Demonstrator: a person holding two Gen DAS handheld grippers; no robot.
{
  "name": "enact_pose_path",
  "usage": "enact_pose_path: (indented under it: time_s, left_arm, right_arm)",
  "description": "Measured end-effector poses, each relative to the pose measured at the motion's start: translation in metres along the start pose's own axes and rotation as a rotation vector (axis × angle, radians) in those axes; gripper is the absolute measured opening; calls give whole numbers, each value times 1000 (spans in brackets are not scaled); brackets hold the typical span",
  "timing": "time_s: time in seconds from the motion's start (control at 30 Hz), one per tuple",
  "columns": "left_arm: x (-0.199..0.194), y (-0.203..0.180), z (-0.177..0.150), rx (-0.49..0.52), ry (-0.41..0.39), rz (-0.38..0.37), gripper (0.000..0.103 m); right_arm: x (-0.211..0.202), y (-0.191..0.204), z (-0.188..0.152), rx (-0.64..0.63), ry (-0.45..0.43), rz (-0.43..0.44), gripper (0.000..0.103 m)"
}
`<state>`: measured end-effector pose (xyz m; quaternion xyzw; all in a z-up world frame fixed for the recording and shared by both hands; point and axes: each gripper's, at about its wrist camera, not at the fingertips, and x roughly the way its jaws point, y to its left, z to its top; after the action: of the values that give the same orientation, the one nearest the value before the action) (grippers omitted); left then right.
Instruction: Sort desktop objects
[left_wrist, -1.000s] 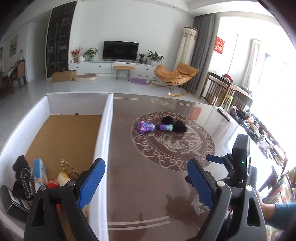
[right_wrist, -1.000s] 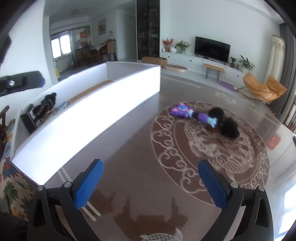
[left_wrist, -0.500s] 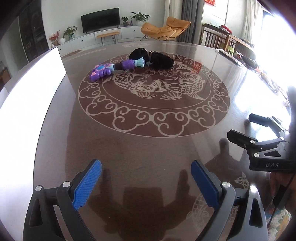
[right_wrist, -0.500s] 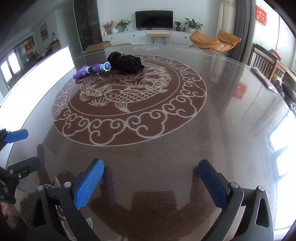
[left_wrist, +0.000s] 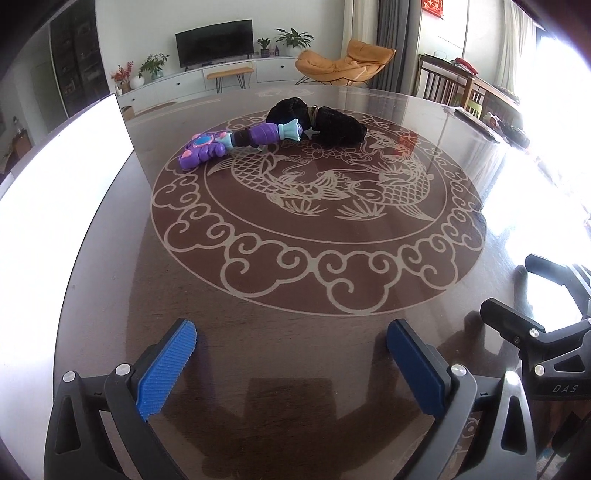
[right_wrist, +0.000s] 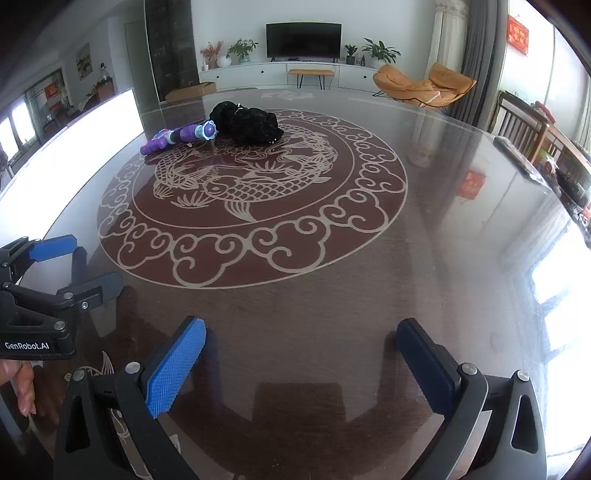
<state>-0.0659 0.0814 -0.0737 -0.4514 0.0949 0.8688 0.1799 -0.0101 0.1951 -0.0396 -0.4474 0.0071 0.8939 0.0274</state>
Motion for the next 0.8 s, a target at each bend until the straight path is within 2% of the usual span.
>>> enact_pose_path:
  time_s: [0.67, 0.73, 0.8]
  left_arm:
    - [0, 1, 3, -5, 1, -3, 103]
    - [2, 9, 8, -62, 10, 0, 103]
    - [0, 31, 20, -203, -16, -73, 103]
  right_arm:
    - [0, 0, 0, 1, -1, 0, 103]
    - [0, 0, 0, 1, -1, 0, 103]
    - [0, 0, 0, 1, -1, 0, 103]
